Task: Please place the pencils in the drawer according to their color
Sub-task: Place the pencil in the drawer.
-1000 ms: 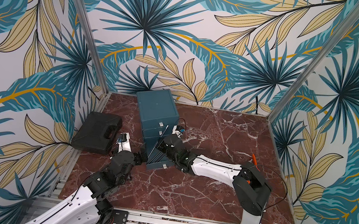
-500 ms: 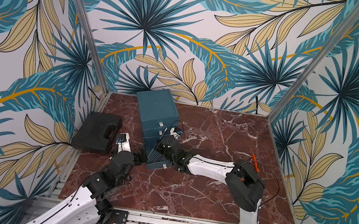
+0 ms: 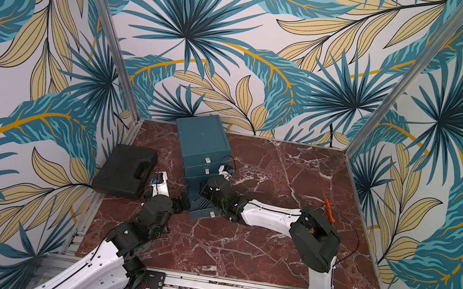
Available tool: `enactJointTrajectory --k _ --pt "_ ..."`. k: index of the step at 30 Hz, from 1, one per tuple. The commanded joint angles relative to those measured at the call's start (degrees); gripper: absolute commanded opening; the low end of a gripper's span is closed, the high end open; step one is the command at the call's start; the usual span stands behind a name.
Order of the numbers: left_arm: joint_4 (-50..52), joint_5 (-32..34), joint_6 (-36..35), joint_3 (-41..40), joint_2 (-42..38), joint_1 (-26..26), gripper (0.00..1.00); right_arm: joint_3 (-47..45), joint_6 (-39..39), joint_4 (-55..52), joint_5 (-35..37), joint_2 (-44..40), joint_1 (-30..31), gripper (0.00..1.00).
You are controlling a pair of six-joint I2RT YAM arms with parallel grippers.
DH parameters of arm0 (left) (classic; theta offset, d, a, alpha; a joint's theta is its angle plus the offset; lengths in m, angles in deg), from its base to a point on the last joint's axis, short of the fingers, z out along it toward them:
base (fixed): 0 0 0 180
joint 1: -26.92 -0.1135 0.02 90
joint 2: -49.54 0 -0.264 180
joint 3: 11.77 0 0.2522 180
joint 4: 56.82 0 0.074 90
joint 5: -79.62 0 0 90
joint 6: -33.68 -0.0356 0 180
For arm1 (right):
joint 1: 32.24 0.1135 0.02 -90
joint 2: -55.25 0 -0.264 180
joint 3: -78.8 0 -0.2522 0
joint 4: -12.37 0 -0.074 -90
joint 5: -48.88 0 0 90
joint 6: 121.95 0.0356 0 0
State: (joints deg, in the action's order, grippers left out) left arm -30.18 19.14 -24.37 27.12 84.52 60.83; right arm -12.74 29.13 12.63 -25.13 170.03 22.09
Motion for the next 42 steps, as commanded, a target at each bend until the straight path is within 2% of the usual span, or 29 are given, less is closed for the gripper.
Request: enactJointTrajectory --k 1,7,18,24,27,33,38,42 --pt "0.9 0.0 -0.2 -0.5 -0.7 -0.3 1.0 1.1 -1.1 -1.3 -0.8 0.3 0.2 0.3" --pt "4.8 -1.0 -0.3 1.9 -1.4 -0.3 1.0 1.3 -5.6 -4.1 -1.6 -1.6 0.2 0.35" --pt "7.0 -6.2 -1.1 2.5 -3.0 -0.3 1.0 -0.4 -12.0 -10.4 1.0 -8.5 0.2 0.52" --pt "7.3 -10.0 -1.5 2.3 -4.9 -0.3 1.0 -2.4 -14.9 -14.2 3.3 -12.4 0.2 0.77" --pt "6.8 -12.2 -1.7 2.1 -4.8 -0.4 1.0 -4.3 -16.3 -16.2 5.7 -14.9 0.1 0.84" --pt "5.1 -16.0 -1.3 1.8 -4.7 -0.3 1.0 -9.0 -17.8 -18.8 10.9 -20.5 -0.4 0.93" --pt "0.5 -20.5 -0.8 0.7 -3.5 0.2 1.0 -11.7 -18.1 -22.0 15.2 -24.1 -1.0 0.96" --pt "0.1 -21.1 -1.2 1.6 -1.5 2.3 1.0 -13.8 -17.5 -24.1 16.3 -26.3 -2.0 1.0"
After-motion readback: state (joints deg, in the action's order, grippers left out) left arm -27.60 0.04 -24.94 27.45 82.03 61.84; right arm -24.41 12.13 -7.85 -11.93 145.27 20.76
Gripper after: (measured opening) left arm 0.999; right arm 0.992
